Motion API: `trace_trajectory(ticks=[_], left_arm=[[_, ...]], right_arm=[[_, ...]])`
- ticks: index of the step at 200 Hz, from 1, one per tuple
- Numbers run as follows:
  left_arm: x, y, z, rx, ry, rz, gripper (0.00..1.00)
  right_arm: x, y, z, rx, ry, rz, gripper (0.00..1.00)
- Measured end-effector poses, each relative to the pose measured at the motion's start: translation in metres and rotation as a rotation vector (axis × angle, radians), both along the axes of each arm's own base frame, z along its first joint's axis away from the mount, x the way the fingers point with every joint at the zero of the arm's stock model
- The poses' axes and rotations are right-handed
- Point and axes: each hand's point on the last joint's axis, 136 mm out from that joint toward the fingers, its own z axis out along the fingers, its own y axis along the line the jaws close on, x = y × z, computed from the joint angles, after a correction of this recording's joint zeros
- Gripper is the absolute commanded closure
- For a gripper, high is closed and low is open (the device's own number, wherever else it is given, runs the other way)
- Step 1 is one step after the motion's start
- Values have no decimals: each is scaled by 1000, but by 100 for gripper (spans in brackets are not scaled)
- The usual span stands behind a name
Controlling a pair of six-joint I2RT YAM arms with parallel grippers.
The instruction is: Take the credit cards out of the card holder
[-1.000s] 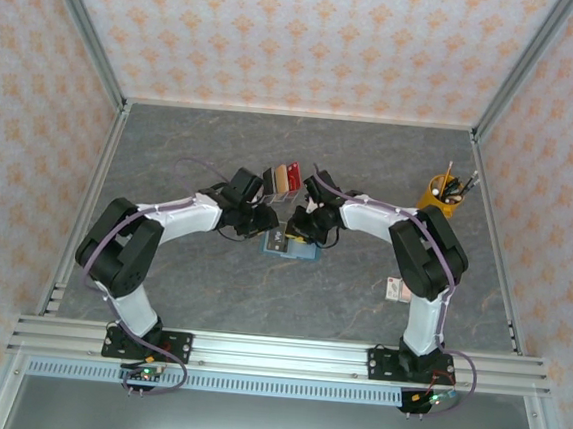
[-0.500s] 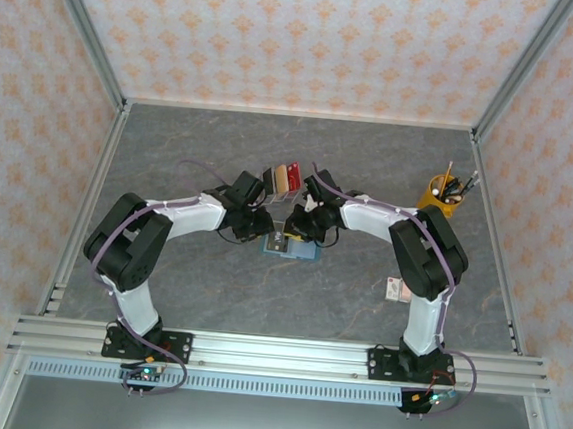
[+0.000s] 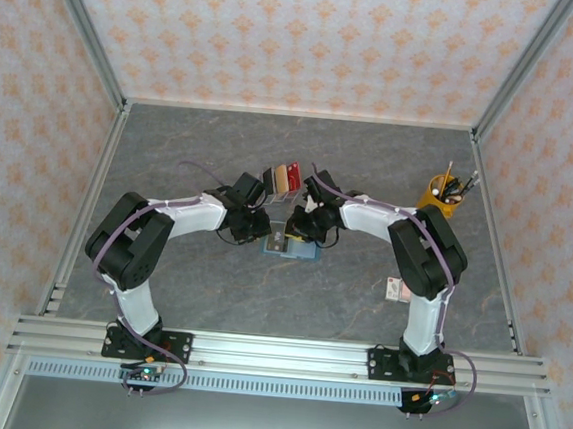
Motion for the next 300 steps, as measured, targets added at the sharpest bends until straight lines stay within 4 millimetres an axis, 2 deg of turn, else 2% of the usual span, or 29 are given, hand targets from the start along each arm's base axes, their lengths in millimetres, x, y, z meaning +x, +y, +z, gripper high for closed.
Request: trace_trajectory(ticks=[97,170,257,300], left_arm=[[0,-1,-1,5,13,-2,84],[0,0,-1,8,15,-1,85],[-2,-2,-1,14,21,-10,84],[-2,-2,-1,16,19,-16,85]], right_arm=[[-1,1,-3,28,23,14,86],[-1,1,-3,49,27,20,100],[-12,-16,8,76,18,-2,100],[-16,-11,11,115,39,12,86]])
